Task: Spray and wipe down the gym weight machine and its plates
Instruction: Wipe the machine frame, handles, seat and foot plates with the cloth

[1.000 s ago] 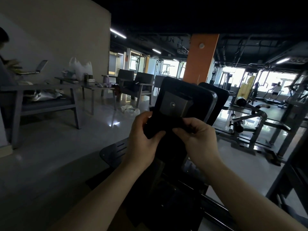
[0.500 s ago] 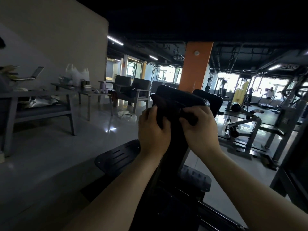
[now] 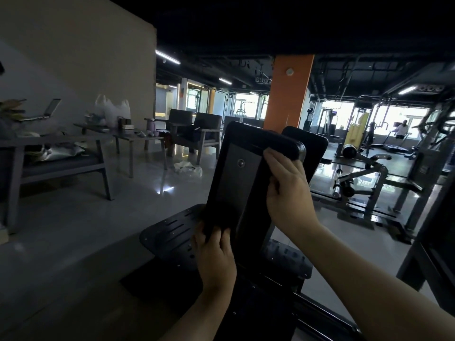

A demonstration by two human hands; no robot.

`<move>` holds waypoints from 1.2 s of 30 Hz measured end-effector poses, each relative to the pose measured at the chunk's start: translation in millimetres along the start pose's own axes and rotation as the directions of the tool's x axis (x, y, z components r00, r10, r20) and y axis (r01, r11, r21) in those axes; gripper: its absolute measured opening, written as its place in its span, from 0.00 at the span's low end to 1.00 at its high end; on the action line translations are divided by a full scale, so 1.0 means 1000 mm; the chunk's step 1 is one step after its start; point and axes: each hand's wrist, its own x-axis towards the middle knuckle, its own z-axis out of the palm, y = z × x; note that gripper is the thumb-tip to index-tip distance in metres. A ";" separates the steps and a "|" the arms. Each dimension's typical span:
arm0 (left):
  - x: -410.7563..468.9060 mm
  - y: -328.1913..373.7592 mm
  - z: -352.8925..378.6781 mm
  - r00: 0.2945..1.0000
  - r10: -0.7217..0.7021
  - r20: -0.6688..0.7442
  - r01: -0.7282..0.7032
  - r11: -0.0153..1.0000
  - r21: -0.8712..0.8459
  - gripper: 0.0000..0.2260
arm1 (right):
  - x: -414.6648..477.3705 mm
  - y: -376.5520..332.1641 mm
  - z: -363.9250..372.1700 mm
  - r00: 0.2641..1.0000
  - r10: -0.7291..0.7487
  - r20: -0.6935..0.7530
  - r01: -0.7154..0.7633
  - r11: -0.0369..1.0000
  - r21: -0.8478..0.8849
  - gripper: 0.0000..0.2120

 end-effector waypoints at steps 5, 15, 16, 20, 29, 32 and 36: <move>0.026 0.039 -0.003 0.999 -0.043 -0.011 0.042 0.991 -0.125 0.10 | -0.007 -0.007 0.005 0.999 0.034 0.008 -0.034 0.999 0.011 0.32; 0.025 0.025 0.012 0.997 0.028 -0.073 -0.032 0.998 -0.047 0.17 | -0.020 -0.009 0.008 0.993 0.103 0.063 -0.109 0.988 0.109 0.30; 0.006 0.008 0.009 0.995 -0.095 -0.042 0.092 0.994 -0.061 0.15 | -0.025 -0.010 0.009 0.991 0.108 0.082 -0.119 0.984 0.133 0.31; -0.033 -0.030 -0.003 0.835 -0.541 0.103 0.547 0.835 -0.054 0.13 | -0.045 -0.007 0.017 0.983 0.112 0.142 -0.142 0.965 0.220 0.31; 0.012 0.006 -0.004 0.988 0.146 -0.055 -0.152 0.979 -0.137 0.16 | -0.086 -0.005 0.039 0.963 0.198 0.184 -0.254 0.895 0.367 0.30; -0.011 -0.026 0.007 0.998 -0.008 -0.064 -0.009 0.966 -0.257 0.15 | -0.100 -0.002 0.044 0.956 0.193 0.221 -0.269 0.879 0.395 0.29; -0.046 -0.070 0.001 0.899 -0.436 0.048 0.439 0.895 -0.075 0.14 | -0.130 0.002 0.061 0.926 0.232 0.297 -0.341 0.854 0.394 0.29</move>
